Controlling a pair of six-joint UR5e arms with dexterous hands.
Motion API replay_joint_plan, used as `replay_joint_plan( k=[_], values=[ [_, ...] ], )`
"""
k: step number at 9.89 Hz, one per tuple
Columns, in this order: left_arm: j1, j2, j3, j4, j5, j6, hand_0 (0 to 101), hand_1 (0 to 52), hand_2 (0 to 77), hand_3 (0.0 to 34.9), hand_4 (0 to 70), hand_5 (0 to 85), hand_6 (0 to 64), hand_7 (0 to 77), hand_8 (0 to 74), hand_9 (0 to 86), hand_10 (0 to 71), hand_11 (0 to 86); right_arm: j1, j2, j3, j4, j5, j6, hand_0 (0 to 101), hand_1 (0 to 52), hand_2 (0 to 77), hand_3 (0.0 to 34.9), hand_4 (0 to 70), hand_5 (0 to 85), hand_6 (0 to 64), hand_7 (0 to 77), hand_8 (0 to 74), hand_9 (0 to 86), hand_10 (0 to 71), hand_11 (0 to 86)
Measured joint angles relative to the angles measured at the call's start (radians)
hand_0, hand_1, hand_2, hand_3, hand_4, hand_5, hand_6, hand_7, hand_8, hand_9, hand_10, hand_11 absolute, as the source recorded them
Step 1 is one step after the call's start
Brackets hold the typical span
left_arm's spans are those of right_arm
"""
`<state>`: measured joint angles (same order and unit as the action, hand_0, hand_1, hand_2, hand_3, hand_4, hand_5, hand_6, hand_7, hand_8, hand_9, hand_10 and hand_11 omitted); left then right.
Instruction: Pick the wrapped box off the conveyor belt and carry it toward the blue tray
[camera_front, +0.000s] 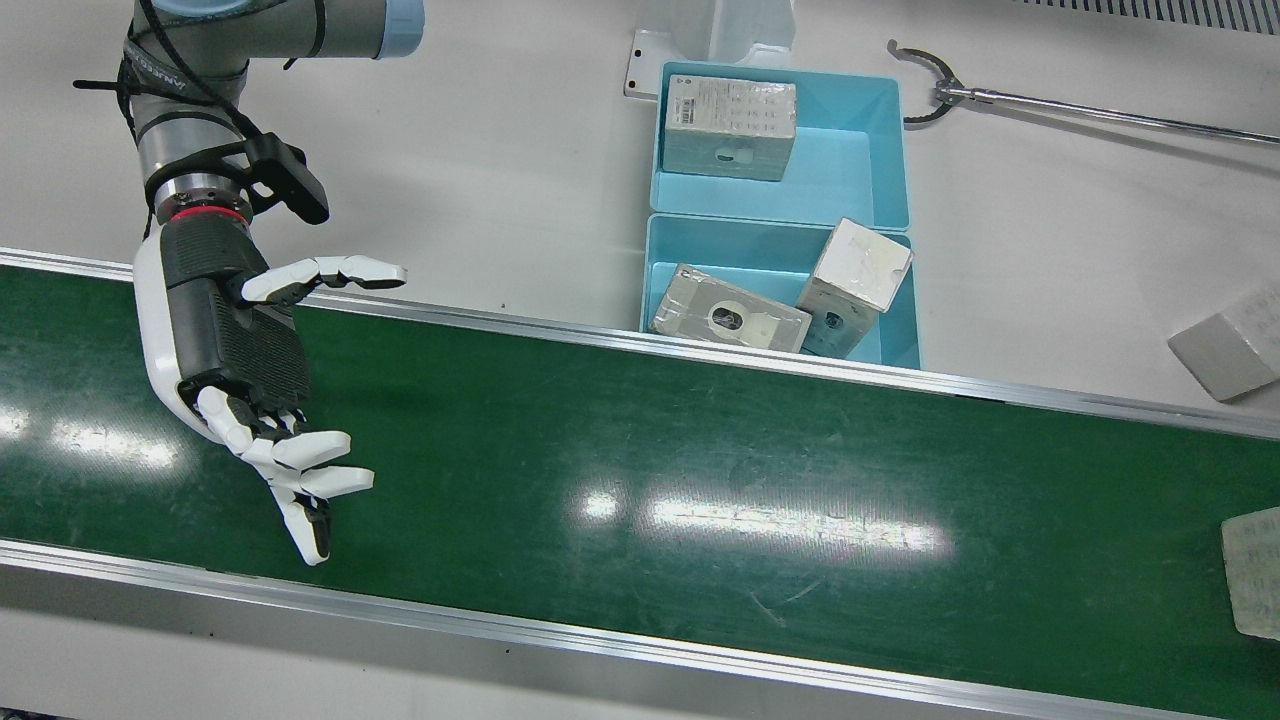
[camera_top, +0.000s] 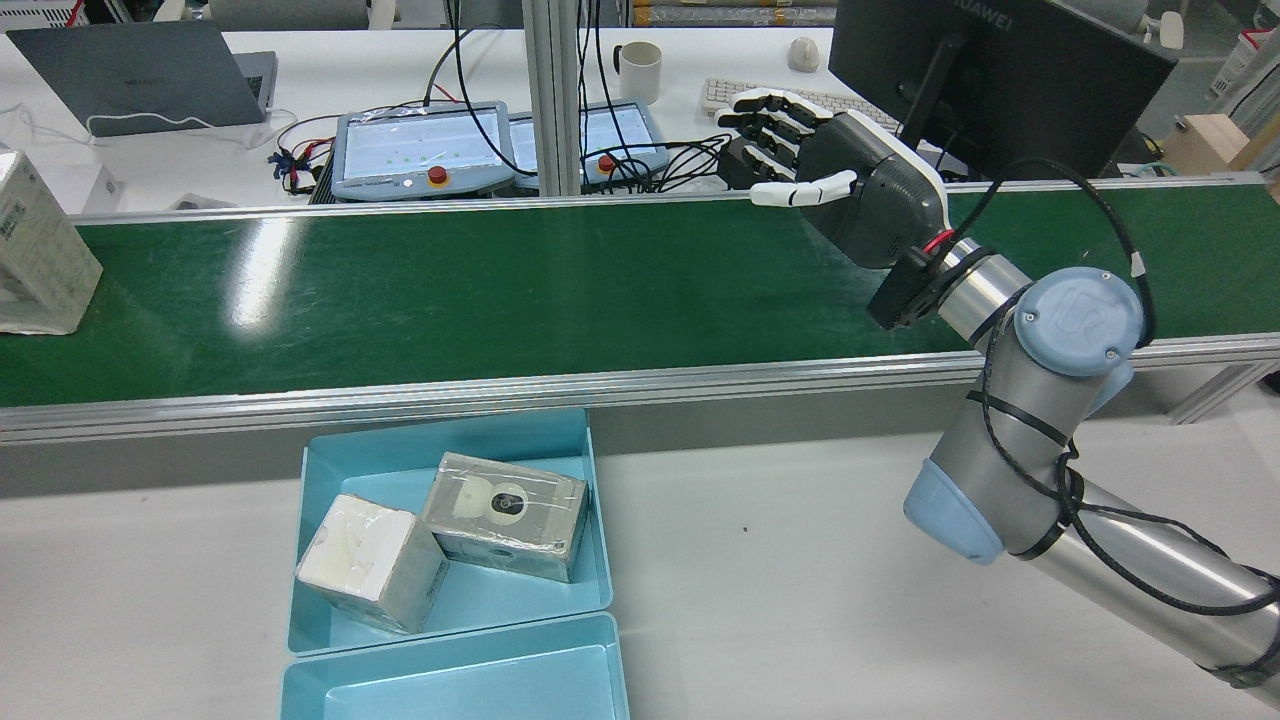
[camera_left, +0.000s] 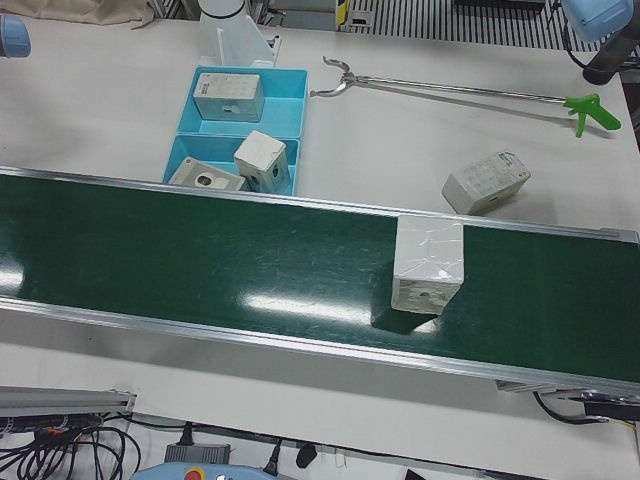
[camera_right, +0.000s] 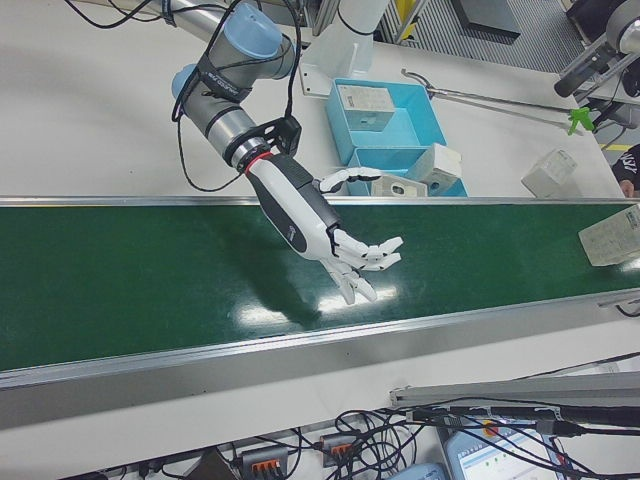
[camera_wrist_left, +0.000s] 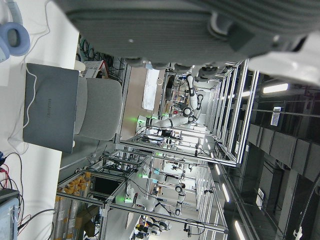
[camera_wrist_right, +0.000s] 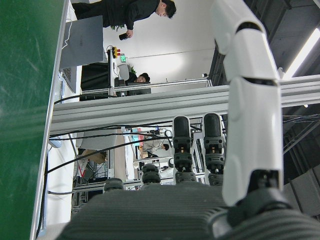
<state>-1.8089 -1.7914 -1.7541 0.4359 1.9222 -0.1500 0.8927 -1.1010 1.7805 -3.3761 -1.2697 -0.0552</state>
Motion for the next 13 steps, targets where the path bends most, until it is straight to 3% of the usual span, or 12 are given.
replay_joint_plan(
  k=[3,4,5,6,7,8,9,13],
  values=[
    [0.000,0.000,0.000,0.000,0.000,0.000,0,0.0,0.5,0.0,0.0,1.1,0.0,0.0,0.0,0.0,0.5,0.0,-0.010,0.006,-0.006,-0.003,-0.001,-0.011,49,16.9,19.1,14.6,16.9,31.6,7.6,27.8,2.2,8.2,0.0,1.6],
    [0.000,0.000,0.000,0.000,0.000,0.000,0,0.0,0.5,0.0,0.0,1.1,0.0,0.0,0.0,0.0,0.5,0.0,-0.013,0.009,-0.005,-0.017,0.007,-0.019,49,15.3,16.9,14.9,13.6,31.1,7.6,25.1,2.2,8.2,0.0,1.6],
    [0.000,0.000,0.000,0.000,0.000,0.000,0,0.0,0.5,0.0,0.0,1.1,0.0,0.0,0.5,0.0,0.5,0.0,-0.017,0.011,-0.001,-0.054,0.023,-0.027,49,19.1,20.2,17.0,15.8,31.6,7.6,26.7,2.2,7.6,0.0,1.6],
    [0.000,0.000,0.000,0.000,0.000,0.000,0,0.0,0.5,0.0,0.0,1.1,0.0,0.0,0.0,0.0,0.5,0.0,-0.022,0.014,0.002,-0.096,0.036,-0.033,50,19.1,24.5,16.8,19.1,33.8,8.2,31.1,2.2,7.6,0.0,1.6],
    [0.000,0.000,0.000,0.000,0.000,0.000,0,0.0,0.5,0.0,0.0,1.1,0.0,0.0,0.0,0.0,0.5,0.0,-0.024,0.017,0.003,-0.124,0.043,-0.035,50,19.1,24.5,16.8,19.1,33.8,8.2,31.1,2.2,7.6,0.0,1.6],
    [0.000,0.000,0.000,0.000,0.000,0.000,0,0.0,0.5,0.0,0.0,1.1,0.0,0.5,0.0,0.0,0.0,0.0,-0.025,0.018,0.004,-0.141,0.047,-0.035,51,19.1,22.4,16.9,16.9,33.3,8.2,26.2,2.2,7.6,0.0,1.6],
    [0.000,0.000,0.000,0.000,0.000,0.000,0,0.0,0.5,0.0,0.0,1.1,0.0,0.5,0.0,0.0,0.0,0.0,-0.026,0.017,0.004,-0.146,0.050,-0.033,51,19.6,22.9,16.7,14.2,32.2,3.8,26.2,0.5,6.5,0.0,1.6],
    [0.000,0.000,0.000,0.000,0.000,0.000,0,0.0,0.5,0.0,0.0,1.1,0.0,0.0,0.5,0.0,0.5,0.0,-0.037,0.019,0.003,-0.153,0.050,-0.035,49,16.9,21.8,14.4,11.5,31.6,5.5,23.5,0.0,6.5,0.0,1.6]
  ],
)
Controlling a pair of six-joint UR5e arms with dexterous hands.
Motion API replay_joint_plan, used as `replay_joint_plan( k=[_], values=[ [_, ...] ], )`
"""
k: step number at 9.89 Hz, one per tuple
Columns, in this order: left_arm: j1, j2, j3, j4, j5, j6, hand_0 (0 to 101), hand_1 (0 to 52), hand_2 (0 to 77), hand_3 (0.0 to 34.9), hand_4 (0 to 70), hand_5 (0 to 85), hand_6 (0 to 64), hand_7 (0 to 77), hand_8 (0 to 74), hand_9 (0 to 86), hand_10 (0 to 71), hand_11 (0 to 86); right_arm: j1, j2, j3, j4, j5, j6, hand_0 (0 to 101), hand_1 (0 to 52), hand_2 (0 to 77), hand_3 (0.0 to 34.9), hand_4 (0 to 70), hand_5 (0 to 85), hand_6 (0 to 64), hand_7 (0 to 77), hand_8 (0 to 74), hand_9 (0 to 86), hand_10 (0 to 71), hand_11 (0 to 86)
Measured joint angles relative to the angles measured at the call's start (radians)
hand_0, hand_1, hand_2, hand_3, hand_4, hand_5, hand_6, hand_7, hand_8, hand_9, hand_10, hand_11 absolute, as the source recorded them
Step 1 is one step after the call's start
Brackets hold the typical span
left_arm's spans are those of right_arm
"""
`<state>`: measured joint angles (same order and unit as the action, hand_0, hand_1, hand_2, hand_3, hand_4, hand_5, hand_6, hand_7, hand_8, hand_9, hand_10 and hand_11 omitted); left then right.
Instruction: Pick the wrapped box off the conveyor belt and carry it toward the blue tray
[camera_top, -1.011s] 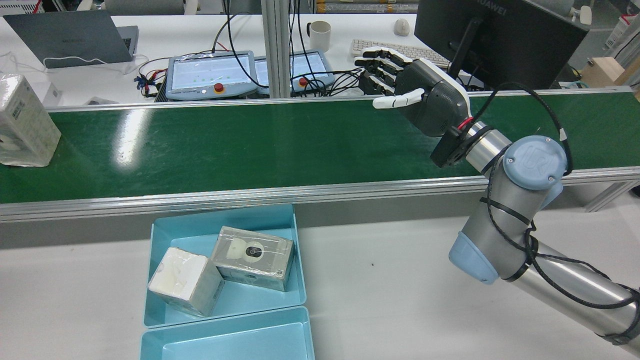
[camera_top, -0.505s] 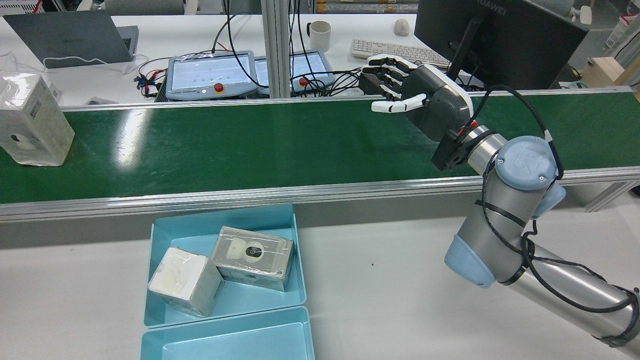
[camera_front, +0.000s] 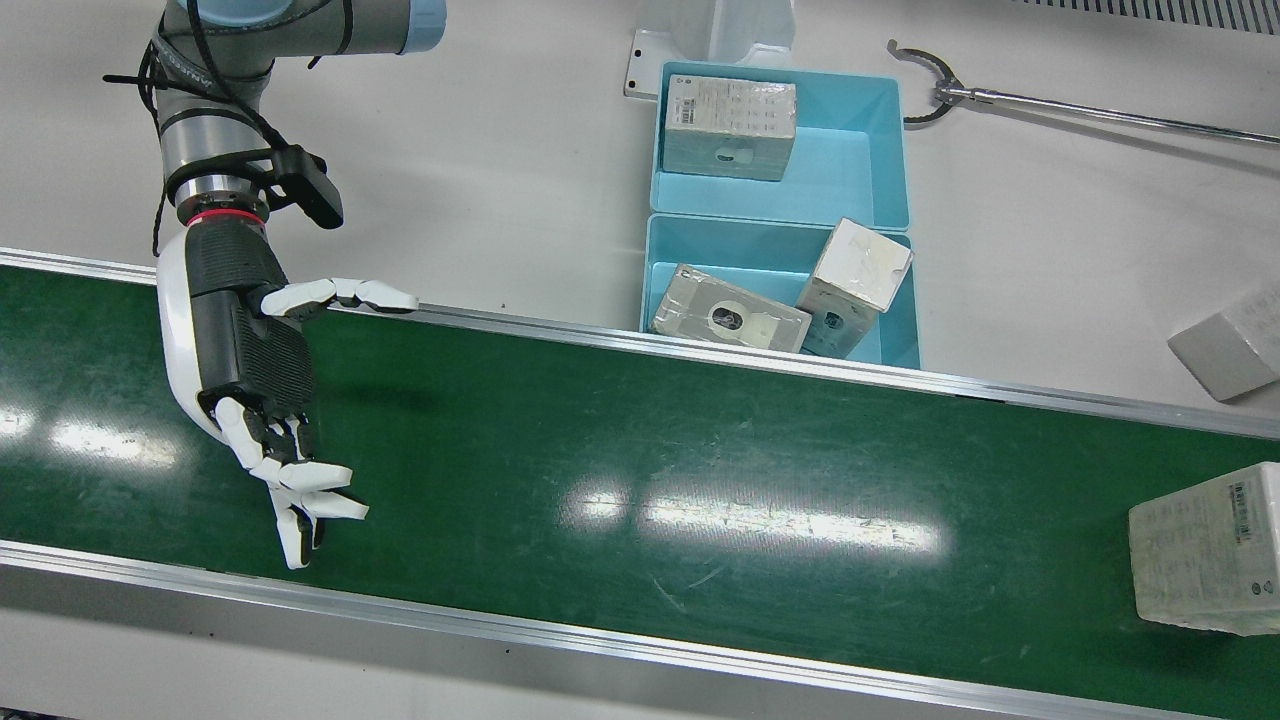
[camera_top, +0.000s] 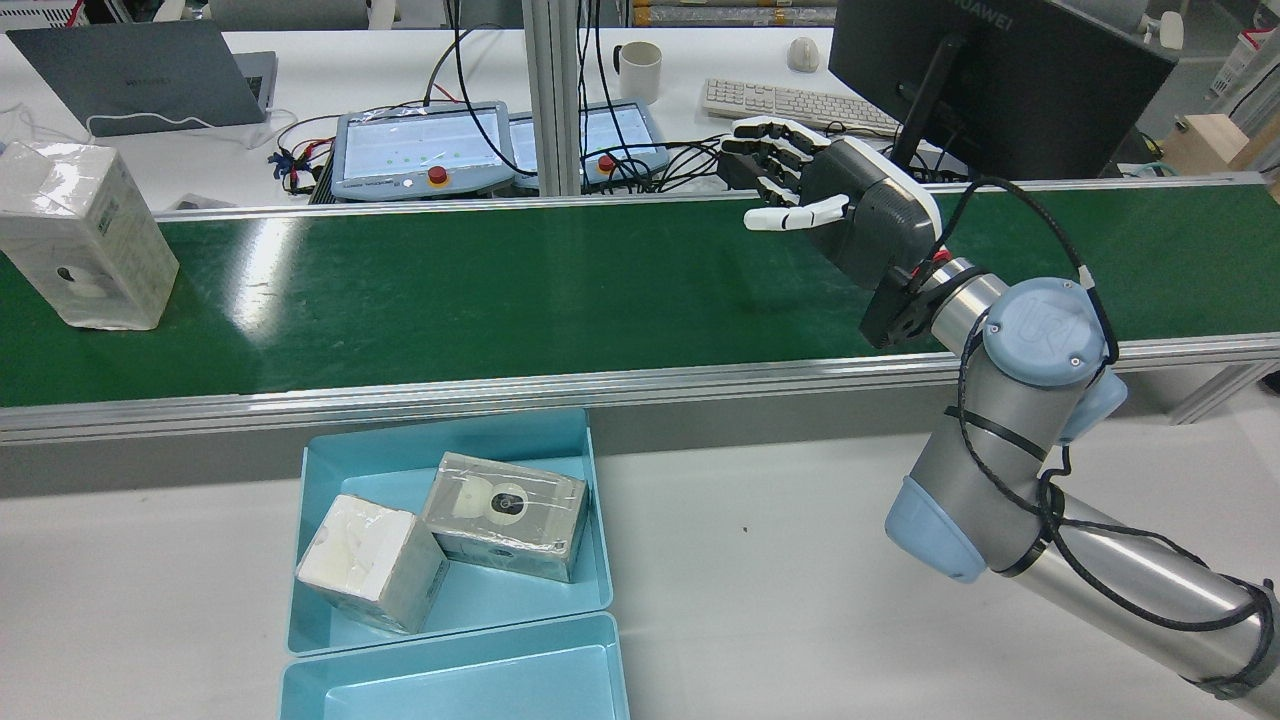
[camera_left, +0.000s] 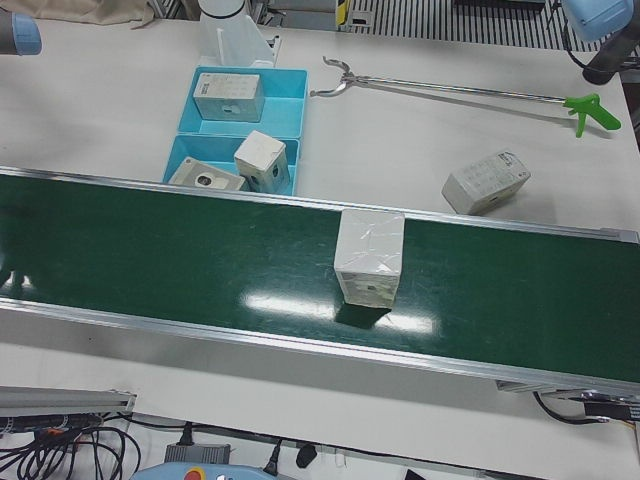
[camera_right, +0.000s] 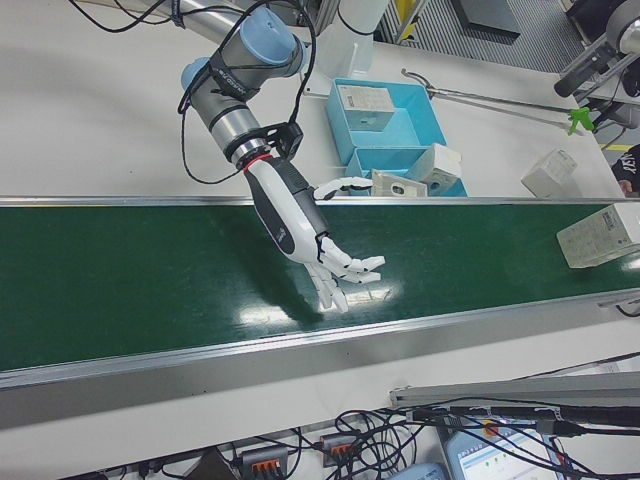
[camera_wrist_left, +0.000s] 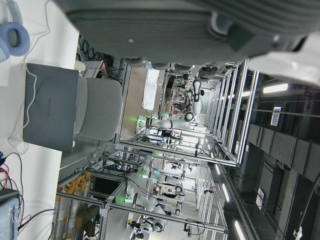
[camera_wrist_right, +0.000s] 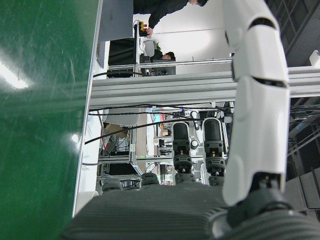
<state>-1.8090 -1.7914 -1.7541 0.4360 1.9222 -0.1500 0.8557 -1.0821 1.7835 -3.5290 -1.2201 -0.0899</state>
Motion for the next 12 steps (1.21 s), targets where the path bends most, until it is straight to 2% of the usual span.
replay_joint_plan(
  k=[1,2,4,5,8,9,11,12],
  values=[
    [0.000,0.000,0.000,0.000,0.000,0.000,0,0.0,0.5,0.0,0.0,1.1,0.0,0.5,0.0,0.0,0.5,0.0,-0.002,0.001,0.000,0.000,0.000,-0.001,47,13.1,13.6,16.7,12.0,30.0,5.5,23.5,0.0,5.4,0.0,1.6],
    [0.000,0.000,0.000,0.000,0.000,0.000,0,0.0,0.5,0.0,0.0,1.1,0.0,0.0,0.5,0.0,0.5,0.0,-0.003,0.001,0.000,-0.001,0.000,-0.001,47,10.4,10.4,17.5,12.0,30.0,5.5,23.5,0.0,5.4,0.0,1.6],
    [0.000,0.000,0.000,0.000,0.000,0.000,0,0.0,0.5,0.0,0.0,1.1,0.0,0.0,0.0,0.0,0.0,0.0,-0.004,0.001,0.000,-0.001,-0.001,0.001,47,10.4,10.4,17.5,12.0,30.0,5.5,23.5,0.0,5.4,0.0,1.6],
    [0.000,0.000,0.000,0.000,0.000,0.000,0,0.0,0.5,0.0,0.0,1.1,0.0,0.0,0.0,0.0,0.0,0.0,-0.003,0.001,0.000,0.000,0.000,0.004,47,13.1,12.5,16.6,11.5,30.0,5.5,23.5,0.0,5.4,0.0,1.6],
    [0.000,0.000,0.000,0.000,0.000,0.000,0,0.0,0.5,0.0,0.0,1.1,0.0,0.0,0.0,0.0,0.0,0.0,-0.004,0.000,-0.002,0.007,0.002,0.006,47,13.6,15.8,16.6,11.5,31.1,4.9,23.5,0.0,5.4,0.0,1.6],
    [0.000,0.000,0.000,0.000,0.000,0.000,0,0.0,0.5,0.0,0.0,1.1,0.0,0.0,0.0,0.0,0.0,0.0,-0.004,-0.001,-0.004,0.019,0.002,0.005,47,14.2,18.5,14.7,13.1,31.1,4.9,23.5,0.0,5.4,0.0,1.6],
    [0.000,0.000,0.000,0.000,0.000,0.000,0,0.0,0.5,0.0,0.0,1.1,0.0,0.5,0.0,0.0,0.0,0.0,-0.005,-0.002,-0.008,0.041,0.003,0.002,47,13.6,18.5,12.7,11.5,29.5,4.9,21.8,0.0,6.0,0.0,1.6],
    [0.000,0.000,0.000,0.000,0.000,0.000,0,0.0,0.5,0.0,0.0,1.1,0.0,0.5,0.0,0.0,0.0,0.0,-0.005,-0.002,-0.009,0.046,0.003,0.002,47,13.6,18.5,12.7,11.5,29.5,4.9,21.8,0.0,6.0,0.0,1.6]
  ],
)
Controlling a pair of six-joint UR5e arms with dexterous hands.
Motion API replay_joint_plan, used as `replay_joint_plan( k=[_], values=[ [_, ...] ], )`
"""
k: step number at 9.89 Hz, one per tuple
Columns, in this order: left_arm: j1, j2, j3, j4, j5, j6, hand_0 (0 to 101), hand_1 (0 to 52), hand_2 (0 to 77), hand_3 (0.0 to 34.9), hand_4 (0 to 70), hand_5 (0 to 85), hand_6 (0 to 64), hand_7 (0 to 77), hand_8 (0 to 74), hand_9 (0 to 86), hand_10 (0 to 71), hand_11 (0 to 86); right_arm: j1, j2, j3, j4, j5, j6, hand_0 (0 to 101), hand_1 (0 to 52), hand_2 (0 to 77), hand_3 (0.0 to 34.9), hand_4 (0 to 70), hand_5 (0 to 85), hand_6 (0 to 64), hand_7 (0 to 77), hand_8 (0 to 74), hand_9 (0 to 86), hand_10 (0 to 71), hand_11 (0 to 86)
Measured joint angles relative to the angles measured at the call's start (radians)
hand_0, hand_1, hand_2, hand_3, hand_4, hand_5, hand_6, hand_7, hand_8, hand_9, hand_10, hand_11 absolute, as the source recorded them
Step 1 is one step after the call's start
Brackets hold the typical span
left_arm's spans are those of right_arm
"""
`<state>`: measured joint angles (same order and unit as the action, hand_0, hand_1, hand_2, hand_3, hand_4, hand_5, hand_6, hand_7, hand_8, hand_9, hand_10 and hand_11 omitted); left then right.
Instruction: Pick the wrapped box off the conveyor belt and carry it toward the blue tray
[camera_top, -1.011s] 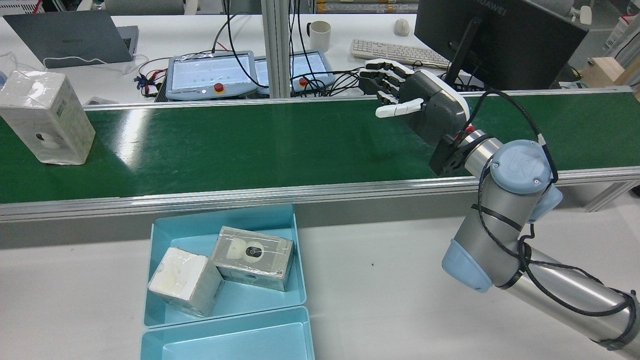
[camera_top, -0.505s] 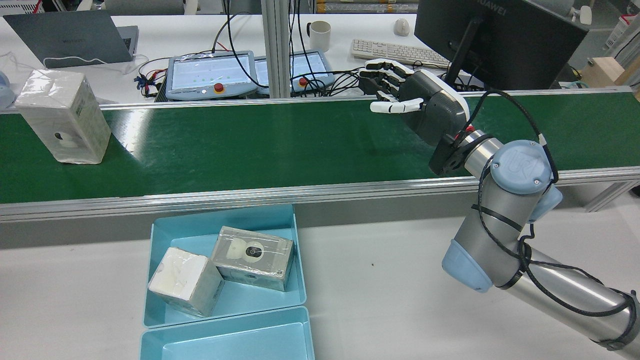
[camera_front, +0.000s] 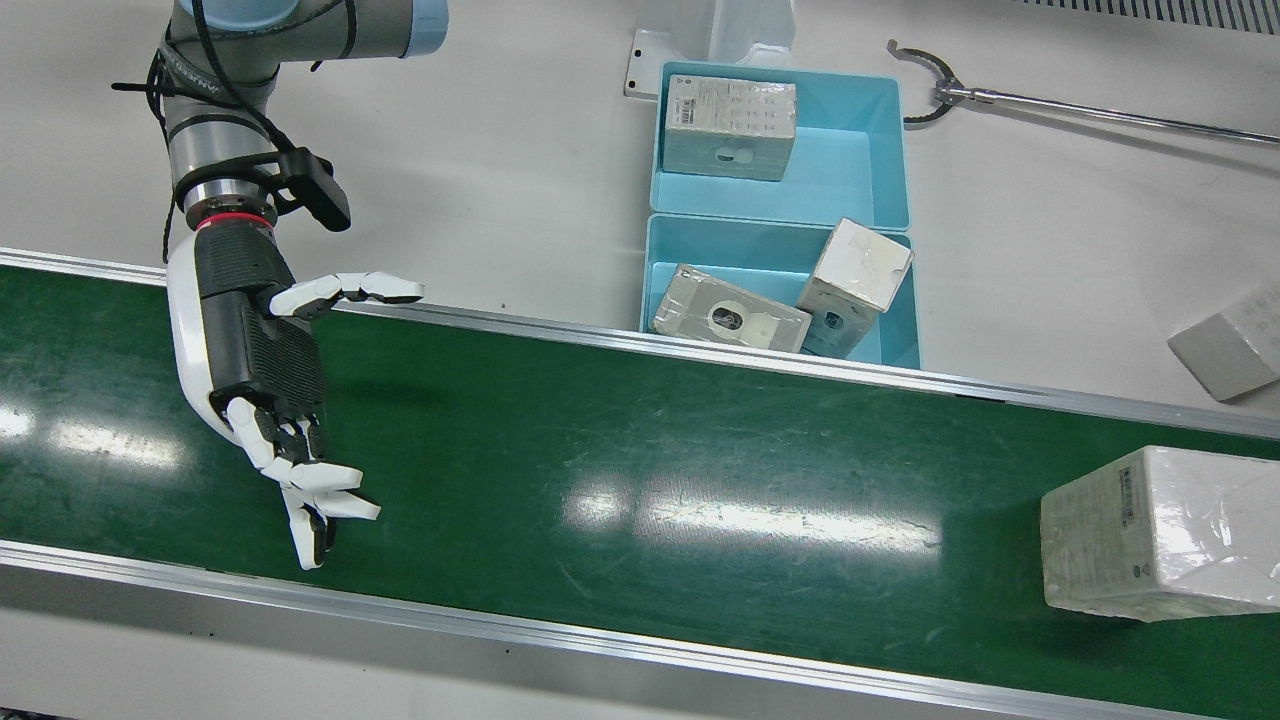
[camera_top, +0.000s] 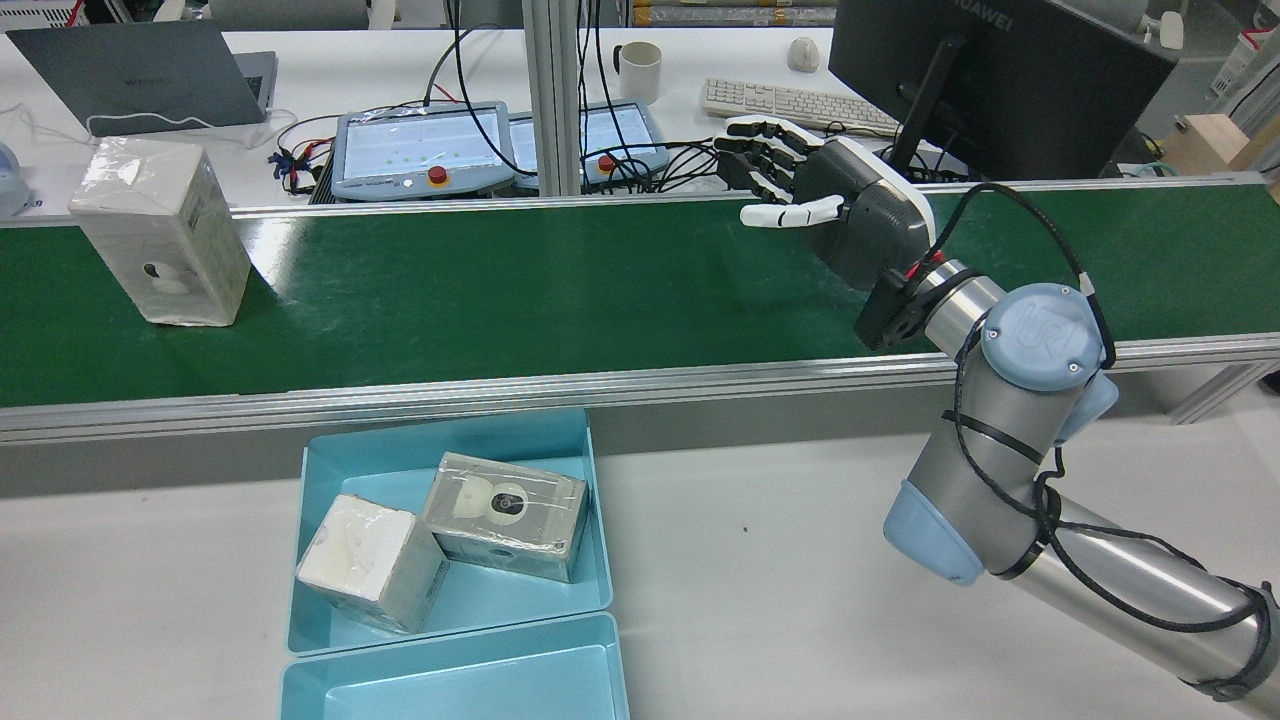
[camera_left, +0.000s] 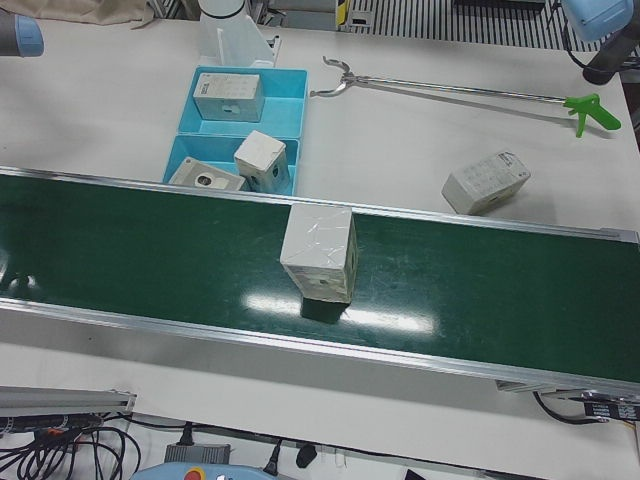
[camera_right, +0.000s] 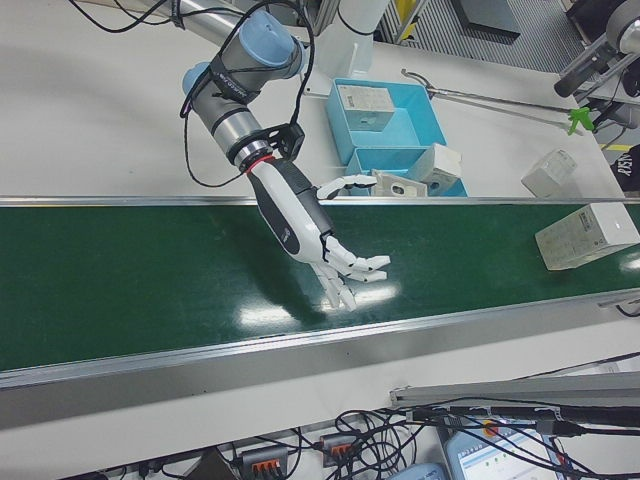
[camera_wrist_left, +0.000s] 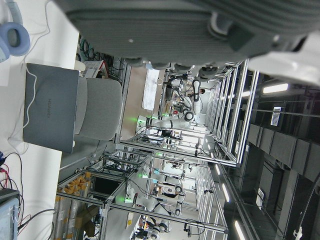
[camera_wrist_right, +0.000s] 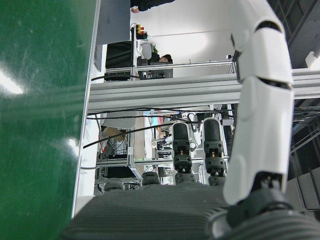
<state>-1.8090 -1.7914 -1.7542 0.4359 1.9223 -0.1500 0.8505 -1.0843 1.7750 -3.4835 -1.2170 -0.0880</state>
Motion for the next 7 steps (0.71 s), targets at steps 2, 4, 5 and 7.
replay_joint_plan(
  k=[2,4,5,7],
  values=[
    [0.000,0.000,0.000,0.000,0.000,0.000,0,0.0,0.5,0.0,0.0,1.1,0.0,0.5,0.5,0.0,0.0,0.0,0.000,0.000,0.000,0.003,0.000,0.002,47,13.1,17.5,12.8,11.5,29.5,5.5,21.8,0.0,6.0,0.0,1.6],
    [0.000,0.000,0.000,0.000,0.000,0.000,0,0.0,0.5,0.0,0.0,1.1,0.0,0.0,0.0,0.0,0.5,0.0,0.002,-0.002,0.003,0.004,-0.001,0.007,47,13.6,18.5,13.7,11.5,30.5,5.5,22.9,1.1,6.0,0.0,1.6],
    [0.000,0.000,0.000,0.000,0.000,0.000,0,0.0,0.5,0.0,0.0,1.1,0.0,0.0,0.5,0.0,0.0,0.0,0.003,-0.003,0.005,0.004,-0.001,0.009,47,13.6,18.5,13.7,11.5,30.5,5.5,22.9,1.1,6.0,0.0,1.6],
    [0.000,0.000,0.000,0.000,0.000,0.000,0,0.0,0.5,0.0,0.0,1.1,0.0,0.0,0.0,0.0,0.5,0.0,0.003,-0.006,0.007,0.004,0.000,0.011,47,13.6,18.5,13.6,11.5,30.5,5.5,22.9,1.1,6.0,0.0,1.6]
  ],
)
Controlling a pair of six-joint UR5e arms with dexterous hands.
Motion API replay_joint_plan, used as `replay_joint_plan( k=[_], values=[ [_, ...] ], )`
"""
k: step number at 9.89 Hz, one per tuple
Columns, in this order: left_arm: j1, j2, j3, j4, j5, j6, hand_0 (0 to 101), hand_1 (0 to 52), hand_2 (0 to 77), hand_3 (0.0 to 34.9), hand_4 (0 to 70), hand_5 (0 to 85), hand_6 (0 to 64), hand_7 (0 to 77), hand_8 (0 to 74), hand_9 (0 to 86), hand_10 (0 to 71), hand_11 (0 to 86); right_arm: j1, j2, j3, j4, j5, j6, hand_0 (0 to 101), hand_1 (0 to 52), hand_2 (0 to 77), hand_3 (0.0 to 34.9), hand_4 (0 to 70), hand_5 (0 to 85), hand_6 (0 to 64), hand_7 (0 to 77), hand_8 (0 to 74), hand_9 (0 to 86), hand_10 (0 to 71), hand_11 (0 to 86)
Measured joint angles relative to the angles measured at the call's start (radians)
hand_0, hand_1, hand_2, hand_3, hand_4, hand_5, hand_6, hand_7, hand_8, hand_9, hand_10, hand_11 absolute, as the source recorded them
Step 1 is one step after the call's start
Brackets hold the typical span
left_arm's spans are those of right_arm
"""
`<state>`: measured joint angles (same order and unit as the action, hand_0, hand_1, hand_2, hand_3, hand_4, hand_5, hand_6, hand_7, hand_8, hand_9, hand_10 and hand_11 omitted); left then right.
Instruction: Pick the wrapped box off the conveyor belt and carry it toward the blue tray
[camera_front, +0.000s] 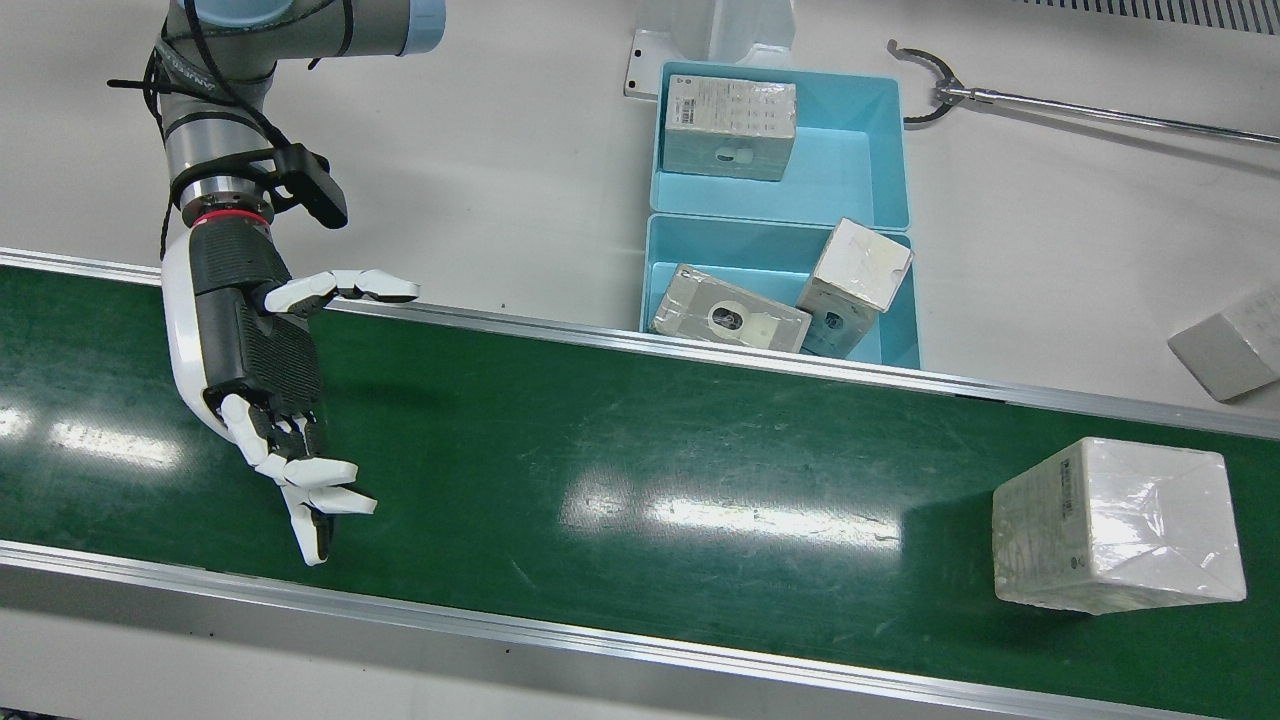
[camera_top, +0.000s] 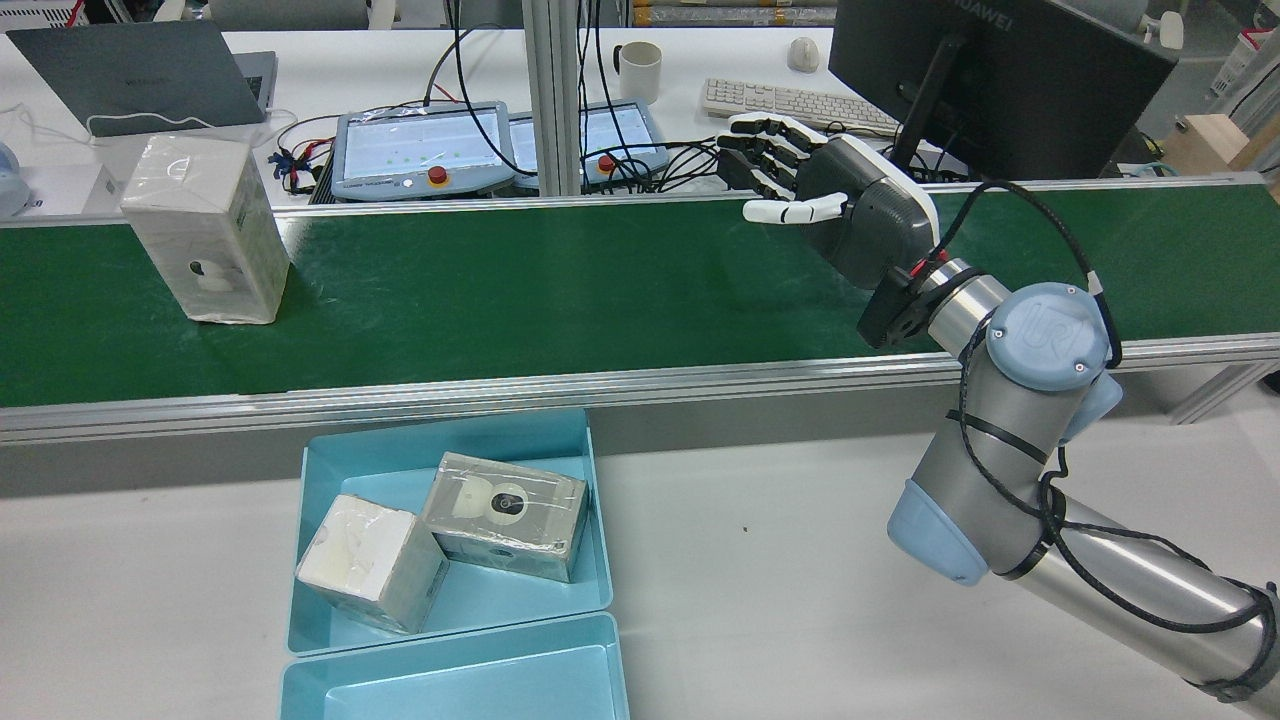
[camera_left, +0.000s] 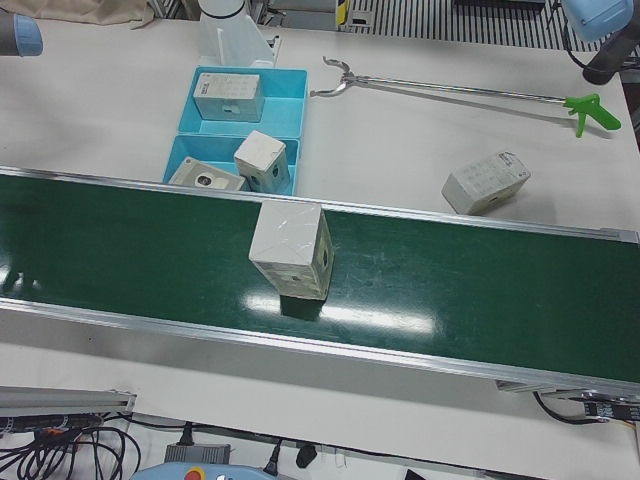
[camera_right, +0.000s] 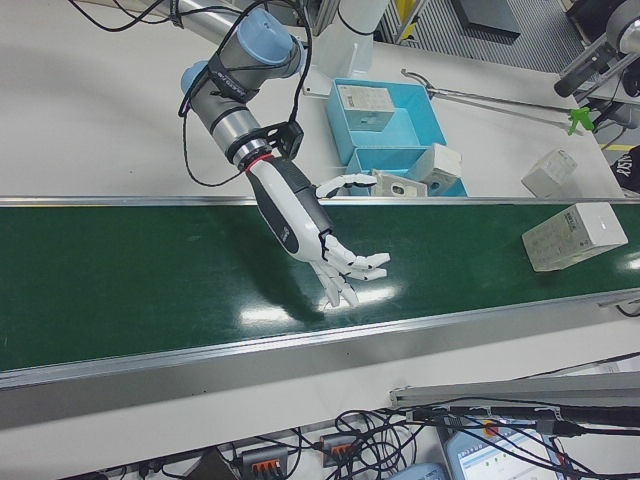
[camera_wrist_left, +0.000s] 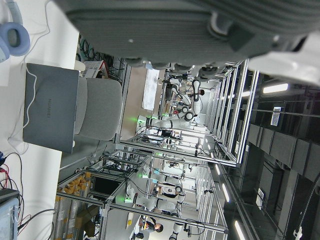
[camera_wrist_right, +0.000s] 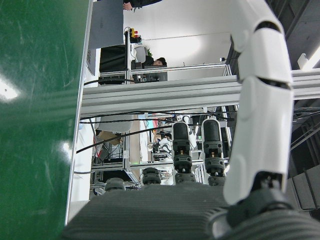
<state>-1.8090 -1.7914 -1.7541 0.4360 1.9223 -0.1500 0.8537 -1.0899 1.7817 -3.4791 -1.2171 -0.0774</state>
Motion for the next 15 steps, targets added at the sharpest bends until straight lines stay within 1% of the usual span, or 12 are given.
replay_joint_plan(
  k=[2,3,6,7,8,11,13,14,15],
  values=[
    [0.000,0.000,0.000,0.000,0.000,0.000,0,0.0,0.5,0.0,0.0,1.1,0.0,0.0,0.0,0.0,0.5,0.0,0.001,-0.001,0.001,0.000,0.001,0.002,47,13.6,19.1,13.9,11.5,30.5,5.5,22.9,1.1,6.5,0.0,1.6],
    [0.000,0.000,0.000,0.000,0.000,0.000,0,0.0,0.5,0.0,0.0,1.1,0.0,0.0,0.0,0.0,0.5,0.0,0.001,-0.002,0.002,0.000,0.001,0.003,47,14.2,17.5,13.9,11.5,30.5,5.5,23.5,1.1,6.5,0.0,1.6],
    [0.000,0.000,0.000,0.000,0.000,0.000,0,0.0,0.5,0.0,0.0,1.1,0.0,0.0,0.5,0.0,0.5,0.0,0.000,-0.001,0.003,0.000,0.002,0.005,47,14.2,18.5,13.7,11.5,30.5,5.5,22.9,1.1,6.5,0.0,1.6],
    [0.000,0.000,0.000,0.000,0.000,0.000,0,0.0,0.5,0.0,0.0,1.1,0.0,0.0,0.0,0.0,0.5,0.0,-0.001,0.000,0.003,0.000,0.002,0.005,47,14.2,19.1,15.1,11.5,30.5,5.5,23.5,1.1,6.5,0.0,1.6],
    [0.000,0.000,0.000,0.000,0.000,0.000,0,0.0,0.5,0.0,0.0,1.1,0.0,0.0,0.0,0.0,0.0,0.0,-0.002,0.002,0.004,0.000,0.002,0.005,47,14.2,20.2,15.4,12.5,31.6,5.5,24.0,0.5,6.5,0.0,1.6],
    [0.000,0.000,0.000,0.000,0.000,0.000,0,0.0,0.5,0.0,0.0,1.1,0.0,0.0,0.0,0.0,0.5,0.0,-0.004,0.006,0.024,-0.001,0.002,-0.001,47,14.2,20.2,14.9,12.5,31.6,6.0,24.0,0.5,6.5,0.0,1.6],
    [0.000,0.000,0.000,0.000,0.000,0.000,0,0.0,0.5,0.0,0.0,1.1,0.0,0.0,0.0,0.0,0.5,0.0,-0.005,0.007,0.024,-0.001,0.002,-0.002,47,14.7,21.3,14.9,12.5,31.6,6.0,24.0,0.5,6.5,0.0,1.6],
    [0.000,0.000,0.000,0.000,0.000,0.000,0,0.0,0.5,0.0,0.0,1.1,0.0,0.0,0.0,0.0,0.5,0.0,-0.005,0.007,0.023,-0.001,0.002,-0.002,47,14.7,22.4,15.0,14.2,31.6,6.5,25.1,0.5,7.1,0.0,1.6],
    [0.000,0.000,0.000,0.000,0.000,0.000,0,0.0,0.5,0.0,0.0,1.1,0.0,0.5,0.5,0.0,0.5,0.0,-0.006,0.007,0.021,-0.001,0.001,-0.003,47,14.7,22.4,15.0,14.2,31.6,6.5,25.1,0.5,7.1,0.0,1.6]
  ],
)
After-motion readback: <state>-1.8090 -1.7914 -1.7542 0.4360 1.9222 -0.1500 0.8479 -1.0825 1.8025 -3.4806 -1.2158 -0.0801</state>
